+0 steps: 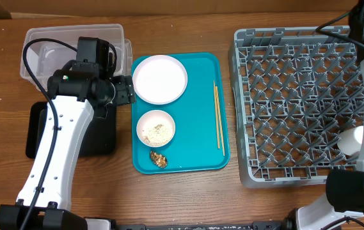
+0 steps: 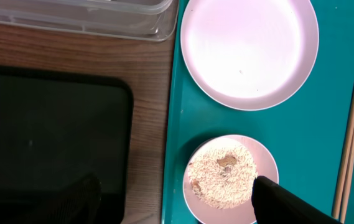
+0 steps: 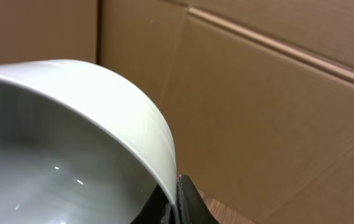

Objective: Sort waste into correct bins and load items into the dishwasher
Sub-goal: 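Lift the grey bowl and carry it over the rack with the right gripper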

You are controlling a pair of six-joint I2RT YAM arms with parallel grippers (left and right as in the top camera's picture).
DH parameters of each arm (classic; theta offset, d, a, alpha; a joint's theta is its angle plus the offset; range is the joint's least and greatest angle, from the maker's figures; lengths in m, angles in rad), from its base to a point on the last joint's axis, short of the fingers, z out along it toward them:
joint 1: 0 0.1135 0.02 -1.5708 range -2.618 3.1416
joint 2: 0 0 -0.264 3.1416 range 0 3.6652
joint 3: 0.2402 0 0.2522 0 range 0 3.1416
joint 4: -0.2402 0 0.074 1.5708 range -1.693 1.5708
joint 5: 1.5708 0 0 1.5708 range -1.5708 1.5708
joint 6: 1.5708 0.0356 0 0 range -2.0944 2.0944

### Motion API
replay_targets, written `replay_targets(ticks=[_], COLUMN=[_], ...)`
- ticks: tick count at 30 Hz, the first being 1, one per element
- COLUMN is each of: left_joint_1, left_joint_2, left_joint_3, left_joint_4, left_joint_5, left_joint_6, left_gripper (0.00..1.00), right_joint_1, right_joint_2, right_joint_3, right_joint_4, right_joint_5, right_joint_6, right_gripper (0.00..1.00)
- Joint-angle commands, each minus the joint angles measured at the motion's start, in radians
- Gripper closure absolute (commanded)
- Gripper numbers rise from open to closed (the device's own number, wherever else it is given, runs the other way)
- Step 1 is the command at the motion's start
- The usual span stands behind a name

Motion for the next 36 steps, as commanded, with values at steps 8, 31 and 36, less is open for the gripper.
replay_targets(ticks=[8, 31, 36], left_joint_1=[0.0, 0.0, 0.0], left_joint_2=[0.002, 0.002, 0.002], left_joint_3=[0.007, 0.007, 0.007], left_joint_4=[0.0, 0.0, 0.0], left_joint_5=[-0.017, -0.016, -0.016], left_joint_6=[-0.01, -0.01, -0.01], left_gripper=[0.2, 0.2, 0.2], right_joint_1=[-0.081, -0.094, -0.079], right_joint_2=[0.047, 0.063, 0.063], right_joint_3=[-0.052, -0.707, -0.754], right_joint_4=[0.039, 0.339, 0.338], right_joint_5=[0.069, 0.185, 0.16], right_joint_6=[0.002, 0.039, 0.039], right_gripper=[0.96, 0.96, 0.96])
